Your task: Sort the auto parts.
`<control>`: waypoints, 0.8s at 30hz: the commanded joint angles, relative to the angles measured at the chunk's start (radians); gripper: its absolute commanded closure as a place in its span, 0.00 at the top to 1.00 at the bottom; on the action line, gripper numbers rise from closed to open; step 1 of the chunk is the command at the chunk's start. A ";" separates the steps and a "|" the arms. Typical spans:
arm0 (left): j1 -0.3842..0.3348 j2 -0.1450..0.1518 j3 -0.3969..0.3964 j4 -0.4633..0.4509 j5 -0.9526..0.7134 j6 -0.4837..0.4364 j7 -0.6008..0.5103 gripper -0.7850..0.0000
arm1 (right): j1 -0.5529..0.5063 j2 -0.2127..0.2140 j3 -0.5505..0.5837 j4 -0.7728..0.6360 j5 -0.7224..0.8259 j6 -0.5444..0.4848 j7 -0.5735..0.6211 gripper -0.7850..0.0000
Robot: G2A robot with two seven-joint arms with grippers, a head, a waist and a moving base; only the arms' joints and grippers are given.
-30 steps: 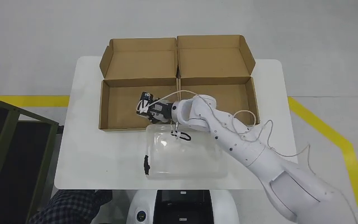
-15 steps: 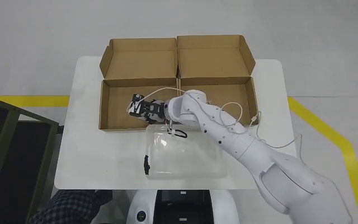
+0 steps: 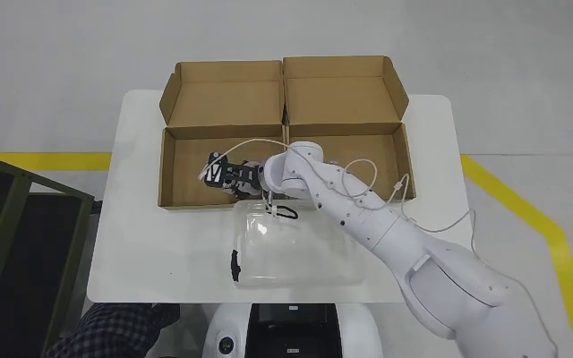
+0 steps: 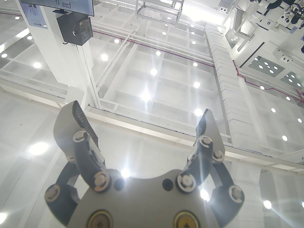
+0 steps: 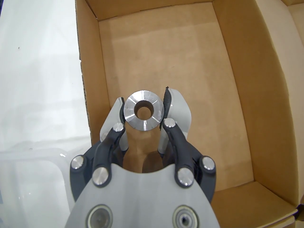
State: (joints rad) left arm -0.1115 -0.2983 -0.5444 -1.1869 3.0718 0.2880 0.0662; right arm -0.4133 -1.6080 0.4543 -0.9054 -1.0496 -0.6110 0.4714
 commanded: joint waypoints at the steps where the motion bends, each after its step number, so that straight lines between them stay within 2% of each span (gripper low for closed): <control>1: 0.000 0.000 0.000 0.000 0.000 0.000 0.000 1.00 | 0.004 -0.005 0.000 0.008 -0.004 -0.001 0.005 0.40; 8: 0.000 0.000 0.000 0.000 0.000 0.000 0.000 1.00 | 0.016 -0.019 0.015 0.028 -0.009 -0.004 0.000 0.44; 13: 0.000 0.000 0.000 0.000 0.000 0.000 0.000 1.00 | 0.019 -0.009 0.054 0.004 -0.023 -0.005 -0.032 0.44; 18: 0.000 0.000 0.000 0.000 0.000 0.000 0.000 1.00 | -0.016 0.023 0.115 -0.089 -0.049 -0.006 -0.055 0.44; 24: 0.000 0.000 0.000 0.000 0.000 0.000 0.000 1.00 | -0.123 0.086 0.230 -0.305 -0.106 0.004 -0.022 0.47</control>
State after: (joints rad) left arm -0.1115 -0.2983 -0.5444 -1.1869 3.0718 0.2880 0.0662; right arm -0.5121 -1.5343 0.6580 -1.1633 -1.1480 -0.6067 0.4370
